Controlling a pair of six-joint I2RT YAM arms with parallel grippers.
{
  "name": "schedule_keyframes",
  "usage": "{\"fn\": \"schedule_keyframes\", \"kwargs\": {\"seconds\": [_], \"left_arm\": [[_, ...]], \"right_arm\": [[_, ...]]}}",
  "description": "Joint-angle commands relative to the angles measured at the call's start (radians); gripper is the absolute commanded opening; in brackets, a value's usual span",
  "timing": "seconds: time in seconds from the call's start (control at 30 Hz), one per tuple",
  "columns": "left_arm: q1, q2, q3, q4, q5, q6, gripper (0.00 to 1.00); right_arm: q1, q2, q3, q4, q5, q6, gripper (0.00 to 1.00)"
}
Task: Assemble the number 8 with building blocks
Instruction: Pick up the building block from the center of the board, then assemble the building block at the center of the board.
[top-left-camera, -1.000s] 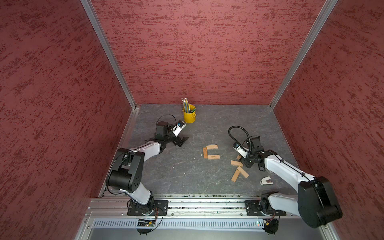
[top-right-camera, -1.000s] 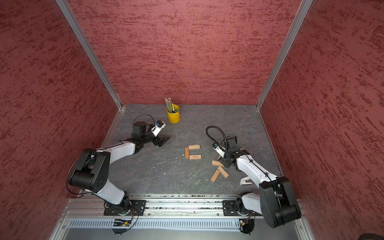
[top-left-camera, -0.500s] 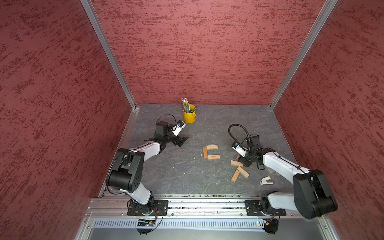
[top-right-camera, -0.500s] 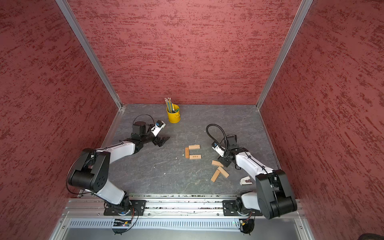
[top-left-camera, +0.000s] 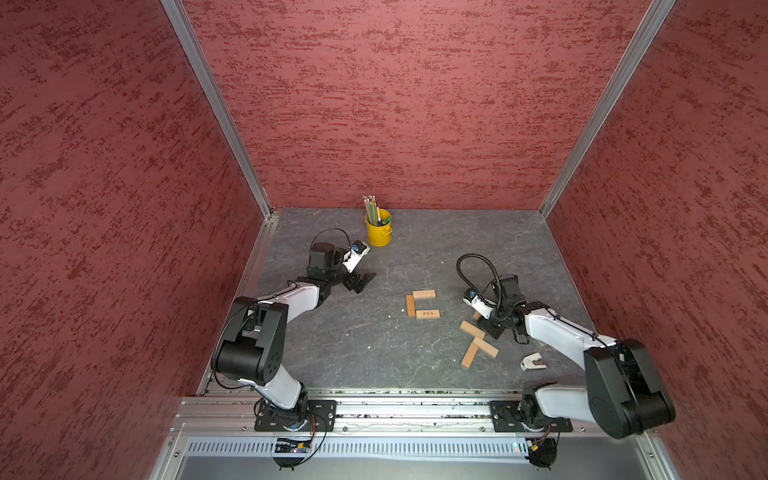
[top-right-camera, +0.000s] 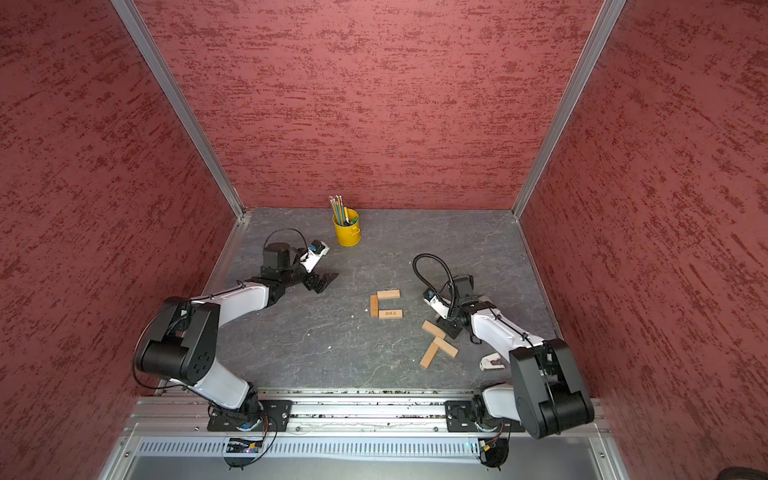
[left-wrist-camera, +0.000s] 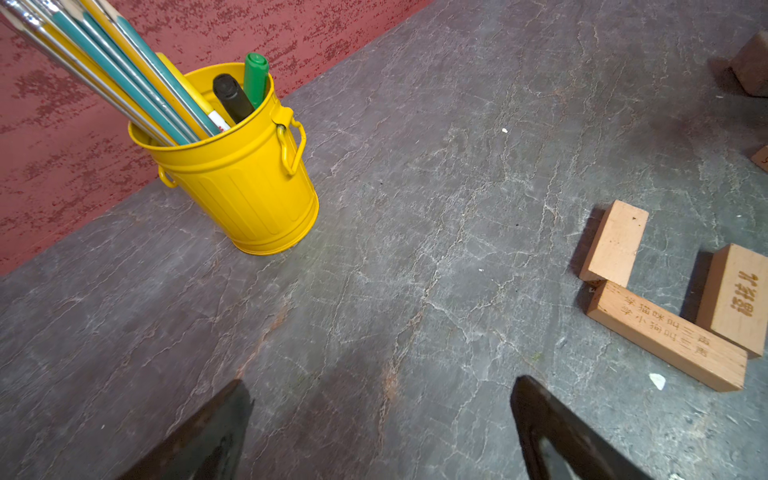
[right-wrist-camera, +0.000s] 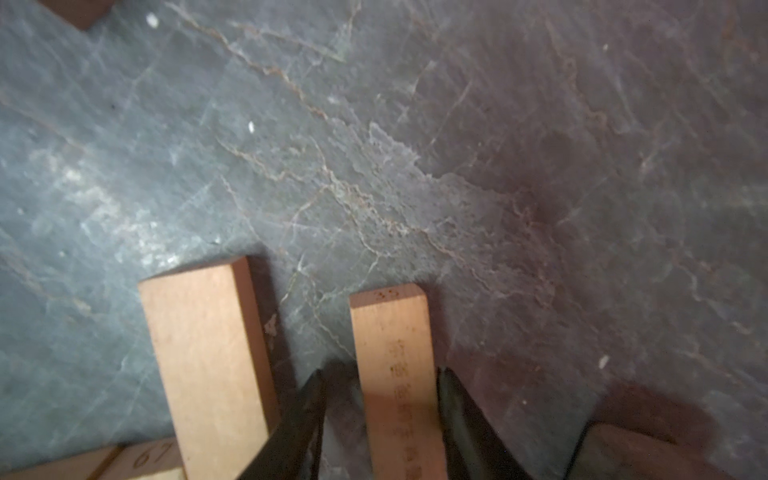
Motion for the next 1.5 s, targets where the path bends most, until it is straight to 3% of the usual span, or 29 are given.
{"fn": "schedule_keyframes", "kwargs": {"seconds": [0.0, 0.13, 0.33, 0.43, 0.57, 0.77, 0.87, 0.97, 1.1, 1.2, 1.33, 1.47], "left_arm": [[0.01, -0.01, 0.004, 0.015, 0.028, -0.011, 1.0], [0.016, -0.01, 0.004, 0.015, 0.032, -0.011, 1.0], [0.018, -0.009, 0.006, 0.012, 0.034, -0.011, 1.0], [0.017, -0.004, 0.012, 0.003, 0.033, -0.008, 0.99], [0.017, 0.031, 0.053, -0.038, 0.008, 0.003, 0.99], [0.012, 0.06, 0.086, -0.068, -0.025, 0.02, 0.99], [0.009, 0.039, 0.075, -0.047, -0.059, 0.026, 0.99], [0.004, 0.019, 0.061, 0.009, -0.077, 0.002, 0.99], [-0.029, 0.019, 0.055, 0.085, -0.086, -0.069, 0.99], [-0.082, 0.012, 0.048, 0.09, -0.156, -0.058, 1.0], [-0.083, -0.03, 0.001, 0.175, -0.163, -0.084, 0.99], [-0.077, -0.052, -0.01, 0.188, -0.154, -0.088, 0.99]], "right_arm": [[-0.013, 0.029, -0.03, 0.009, 0.002, 0.018, 0.32], [-0.013, 0.049, -0.009, -0.012, -0.023, 0.035, 0.18], [-0.013, 0.042, 0.043, -0.028, -0.018, 0.064, 0.11], [-0.014, 0.035, 0.139, -0.034, 0.002, 0.14, 0.07], [0.013, 0.08, 0.325, -0.125, -0.016, 0.354, 0.0], [0.177, 0.099, 0.462, -0.233, 0.167, 0.705, 0.02], [0.271, 0.118, 0.49, -0.283, 0.166, 0.843, 0.0], [0.373, 0.088, 0.398, -0.231, 0.157, 1.013, 0.0], [0.533, -0.03, 0.211, -0.096, 0.104, 1.358, 0.0], [0.699, -0.049, 0.167, -0.048, 0.185, 1.562, 0.0], [0.825, 0.077, 0.223, -0.003, 0.252, 1.648, 0.0], [0.853, 0.205, 0.318, -0.043, 0.271, 1.654, 0.0]]}}
